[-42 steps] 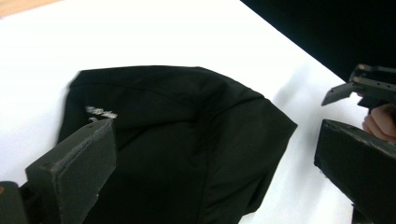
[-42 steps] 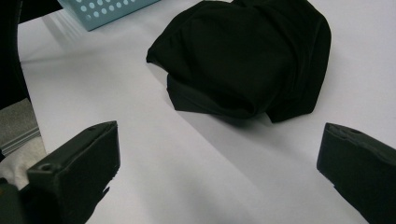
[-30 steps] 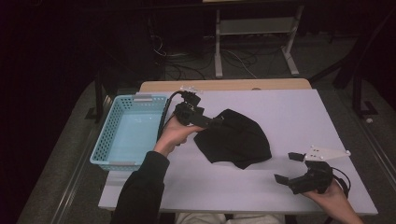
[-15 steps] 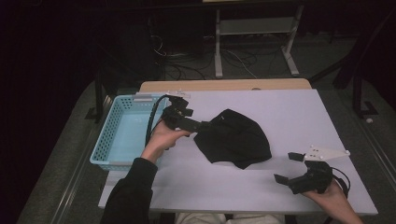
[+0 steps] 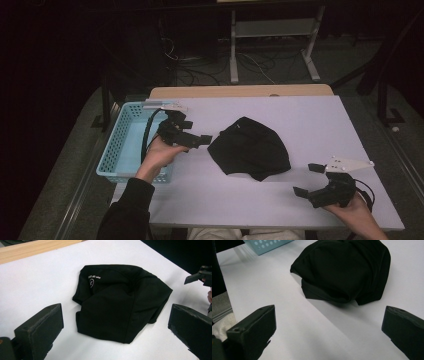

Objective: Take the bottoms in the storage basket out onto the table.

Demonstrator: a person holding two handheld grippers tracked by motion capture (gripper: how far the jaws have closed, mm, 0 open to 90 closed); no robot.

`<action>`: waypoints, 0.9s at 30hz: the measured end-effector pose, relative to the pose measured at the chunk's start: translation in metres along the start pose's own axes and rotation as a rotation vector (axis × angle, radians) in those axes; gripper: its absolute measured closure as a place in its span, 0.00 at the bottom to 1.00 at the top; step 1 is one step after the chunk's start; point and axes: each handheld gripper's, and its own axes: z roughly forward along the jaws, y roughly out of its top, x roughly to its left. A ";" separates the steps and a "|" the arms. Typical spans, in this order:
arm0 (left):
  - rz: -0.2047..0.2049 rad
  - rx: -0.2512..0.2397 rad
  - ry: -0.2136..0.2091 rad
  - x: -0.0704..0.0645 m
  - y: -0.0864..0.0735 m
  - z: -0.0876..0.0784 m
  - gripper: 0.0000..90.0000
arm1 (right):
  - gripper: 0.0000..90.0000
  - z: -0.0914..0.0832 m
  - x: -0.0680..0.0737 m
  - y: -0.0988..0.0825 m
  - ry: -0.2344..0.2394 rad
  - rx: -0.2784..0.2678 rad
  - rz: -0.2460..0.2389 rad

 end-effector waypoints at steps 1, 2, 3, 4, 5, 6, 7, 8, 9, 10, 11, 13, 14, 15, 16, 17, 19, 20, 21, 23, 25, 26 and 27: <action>0.000 -0.002 0.001 0.000 -0.001 -0.002 0.00 | 0.00 0.000 0.000 0.000 0.000 0.000 -0.001; 0.000 -0.002 0.001 0.000 -0.001 -0.002 0.00 | 0.00 0.000 0.000 0.000 0.000 0.000 -0.001; 0.000 -0.005 0.001 0.000 -0.003 -0.003 0.00 | 0.00 0.000 0.000 0.000 0.000 0.001 -0.001; 0.001 -0.006 0.000 0.000 -0.004 -0.004 0.00 | 0.00 0.000 0.000 0.000 0.000 0.001 -0.001; 0.001 -0.005 0.003 0.000 -0.005 -0.006 0.00 | 0.00 0.000 0.000 0.000 0.000 0.001 -0.002; 0.003 -0.007 0.008 -0.001 -0.007 -0.007 0.00 | 0.00 0.000 0.000 0.000 0.000 0.001 -0.001; 0.009 -0.007 0.010 0.000 -0.008 -0.008 0.00 | 0.00 0.000 0.000 0.000 0.000 0.001 -0.001; 0.006 -0.014 0.010 -0.001 -0.011 -0.010 0.00 | 0.00 0.000 0.000 0.000 0.000 0.002 -0.001; 0.006 -0.014 0.010 -0.001 -0.011 -0.010 0.00 | 0.00 0.000 0.000 0.000 0.000 0.002 -0.001; 0.001 -0.022 0.008 0.000 -0.014 -0.012 0.00 | 0.00 0.000 0.000 0.000 0.000 0.002 -0.002; 0.001 -0.022 0.008 0.000 -0.014 -0.012 0.00 | 0.00 0.000 0.000 0.000 0.000 0.002 -0.002; 0.005 -0.023 0.009 0.000 -0.018 -0.014 0.00 | 0.00 0.000 0.000 0.000 0.000 0.003 -0.002; 0.004 -0.023 0.011 0.000 -0.021 -0.016 0.00 | 0.00 0.000 0.000 0.000 -0.001 0.002 -0.002; 0.004 -0.023 0.011 0.000 -0.021 -0.016 0.00 | 0.00 0.000 0.000 0.000 -0.001 0.002 -0.002; 0.007 -0.021 0.015 0.000 -0.024 -0.017 0.00 | 0.00 0.000 0.000 0.000 0.000 0.001 -0.002; 0.012 -0.017 0.019 0.000 -0.025 -0.018 0.00 | 0.00 0.000 0.000 0.000 -0.001 0.000 -0.002; 0.013 -0.022 0.025 0.000 -0.029 -0.020 0.00 | 0.00 0.000 0.000 0.000 -0.001 0.003 -0.003; 0.015 -0.023 0.026 0.000 -0.031 -0.022 0.00 | 0.00 0.001 0.000 0.000 -0.001 0.003 -0.003; 0.015 -0.024 0.029 0.000 -0.033 -0.023 0.00 | 0.00 0.001 0.000 0.000 -0.001 0.002 -0.002; 0.018 -0.022 0.034 0.001 -0.037 -0.025 0.00 | 0.00 0.001 0.001 0.000 -0.001 0.002 -0.002; 0.018 -0.022 0.040 0.001 -0.042 -0.027 0.00 | 0.00 0.001 0.001 0.000 -0.001 0.002 -0.002; 0.014 -0.022 0.043 0.001 -0.044 -0.028 0.00 | 0.00 0.001 0.001 0.000 -0.001 0.003 -0.002; 0.006 -0.025 0.043 0.001 -0.048 -0.029 0.00 | 0.00 0.001 0.001 0.000 -0.001 0.003 -0.002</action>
